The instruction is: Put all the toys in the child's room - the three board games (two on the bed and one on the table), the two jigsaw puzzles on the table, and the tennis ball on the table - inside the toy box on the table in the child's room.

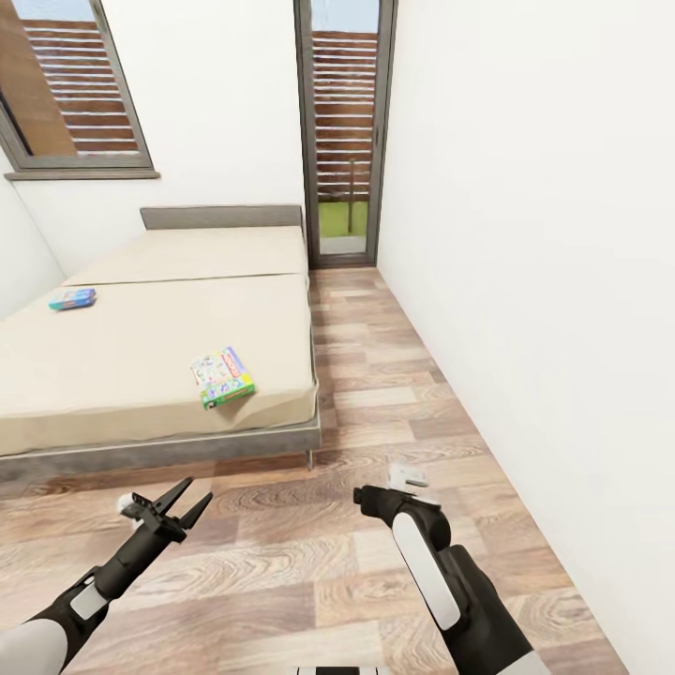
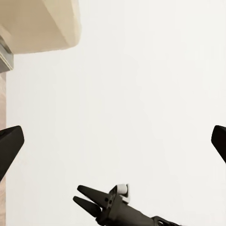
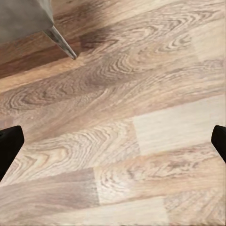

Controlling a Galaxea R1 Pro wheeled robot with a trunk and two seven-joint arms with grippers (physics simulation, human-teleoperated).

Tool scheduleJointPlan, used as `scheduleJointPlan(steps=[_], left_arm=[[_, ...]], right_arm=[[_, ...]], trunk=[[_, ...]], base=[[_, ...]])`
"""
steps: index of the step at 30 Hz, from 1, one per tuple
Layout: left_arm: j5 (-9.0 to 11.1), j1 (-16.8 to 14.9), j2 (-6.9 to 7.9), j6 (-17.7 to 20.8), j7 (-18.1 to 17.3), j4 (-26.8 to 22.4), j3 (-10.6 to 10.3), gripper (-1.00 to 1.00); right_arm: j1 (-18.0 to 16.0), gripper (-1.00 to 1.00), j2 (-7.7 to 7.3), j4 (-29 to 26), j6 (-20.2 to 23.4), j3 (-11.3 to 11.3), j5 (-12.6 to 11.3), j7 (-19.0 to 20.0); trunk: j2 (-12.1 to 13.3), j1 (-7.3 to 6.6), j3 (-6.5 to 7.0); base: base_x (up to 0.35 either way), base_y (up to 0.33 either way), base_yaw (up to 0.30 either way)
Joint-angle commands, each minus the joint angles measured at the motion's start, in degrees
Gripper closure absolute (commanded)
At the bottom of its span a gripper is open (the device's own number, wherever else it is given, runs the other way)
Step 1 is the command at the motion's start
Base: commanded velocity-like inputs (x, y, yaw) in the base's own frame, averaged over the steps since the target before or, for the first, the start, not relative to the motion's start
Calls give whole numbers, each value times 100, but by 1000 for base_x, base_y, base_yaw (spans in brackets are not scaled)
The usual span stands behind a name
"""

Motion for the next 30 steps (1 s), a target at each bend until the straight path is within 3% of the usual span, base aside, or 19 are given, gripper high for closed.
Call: scheduleJointPlan(steps=[1,7,30], left_arm=[[35,-1,1,60,-22,2,-38,-100],[33,1,-3,59,-22,1,-38,-100],[32,10,-10,49,-17,1,-30,-100]], right_arm=[[29,-100,-2,27,6,8,-58,-59],[199,-100,-6,111,7,6,-58,-59],[201,-100,-7,116,16,9,-58,-59]], trunk=[[-2,0,-5],[-2,0,-5],[-2,0,-5]], base=[[165,0,0],[121,0,0],[78,0,0]])
